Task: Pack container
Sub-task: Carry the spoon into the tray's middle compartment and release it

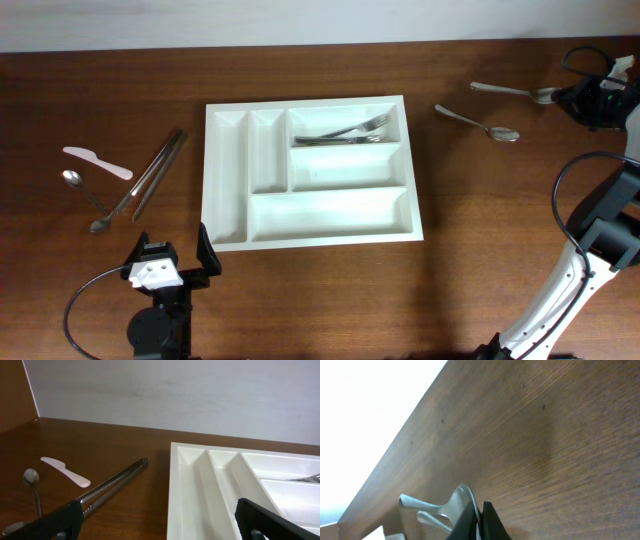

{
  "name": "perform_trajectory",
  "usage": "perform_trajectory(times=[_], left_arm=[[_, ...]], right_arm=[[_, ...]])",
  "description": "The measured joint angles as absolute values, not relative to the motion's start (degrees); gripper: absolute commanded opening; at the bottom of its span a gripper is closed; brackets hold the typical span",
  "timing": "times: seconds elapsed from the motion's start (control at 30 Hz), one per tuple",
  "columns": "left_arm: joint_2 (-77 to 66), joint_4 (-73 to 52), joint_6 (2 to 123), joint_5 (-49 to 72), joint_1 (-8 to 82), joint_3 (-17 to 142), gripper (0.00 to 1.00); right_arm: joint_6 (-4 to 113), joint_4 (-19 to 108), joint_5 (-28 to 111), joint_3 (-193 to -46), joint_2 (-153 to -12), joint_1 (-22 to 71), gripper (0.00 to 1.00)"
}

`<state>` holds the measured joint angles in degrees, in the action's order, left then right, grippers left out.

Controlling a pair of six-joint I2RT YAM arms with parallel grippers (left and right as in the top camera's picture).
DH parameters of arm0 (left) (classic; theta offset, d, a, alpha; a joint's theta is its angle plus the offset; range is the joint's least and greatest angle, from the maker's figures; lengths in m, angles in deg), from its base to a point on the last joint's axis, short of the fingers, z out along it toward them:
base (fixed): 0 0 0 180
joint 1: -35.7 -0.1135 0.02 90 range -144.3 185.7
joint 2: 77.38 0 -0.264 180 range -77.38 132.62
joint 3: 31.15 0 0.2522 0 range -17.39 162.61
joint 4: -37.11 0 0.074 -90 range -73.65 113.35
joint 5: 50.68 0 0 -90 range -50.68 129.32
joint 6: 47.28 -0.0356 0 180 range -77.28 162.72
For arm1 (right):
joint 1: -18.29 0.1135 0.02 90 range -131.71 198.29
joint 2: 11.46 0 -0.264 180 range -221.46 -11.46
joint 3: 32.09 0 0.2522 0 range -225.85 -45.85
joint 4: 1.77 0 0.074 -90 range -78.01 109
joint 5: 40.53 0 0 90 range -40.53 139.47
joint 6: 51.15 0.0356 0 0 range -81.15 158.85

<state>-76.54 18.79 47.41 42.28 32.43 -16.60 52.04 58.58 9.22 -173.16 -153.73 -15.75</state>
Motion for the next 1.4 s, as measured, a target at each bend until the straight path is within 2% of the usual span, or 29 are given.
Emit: perform_trajectory(times=[0.33, 0.67, 1.03, 1.4], left_arm=[[-76.5, 18.8, 47.4, 42.3, 32.4, -16.6, 0.99], [-76.5, 18.8, 47.4, 42.3, 32.4, -16.6, 0.99], [-76.5, 18.8, 47.4, 42.3, 32.4, -16.6, 0.99], [-76.5, 18.8, 47.4, 42.3, 32.4, -16.6, 0.99]], right_arm=[[48.4, 63.6, 1.6, -173.5, -153.7, -14.2, 0.04], [38.2, 75.5, 0.4, -173.6, -153.6, -2.9, 0.04], [36.0, 79.4, 6.4, -173.6, -148.2, 6.1, 0.04], [43.4, 87.8, 20.8, -173.8, -145.5, 11.9, 0.04]])
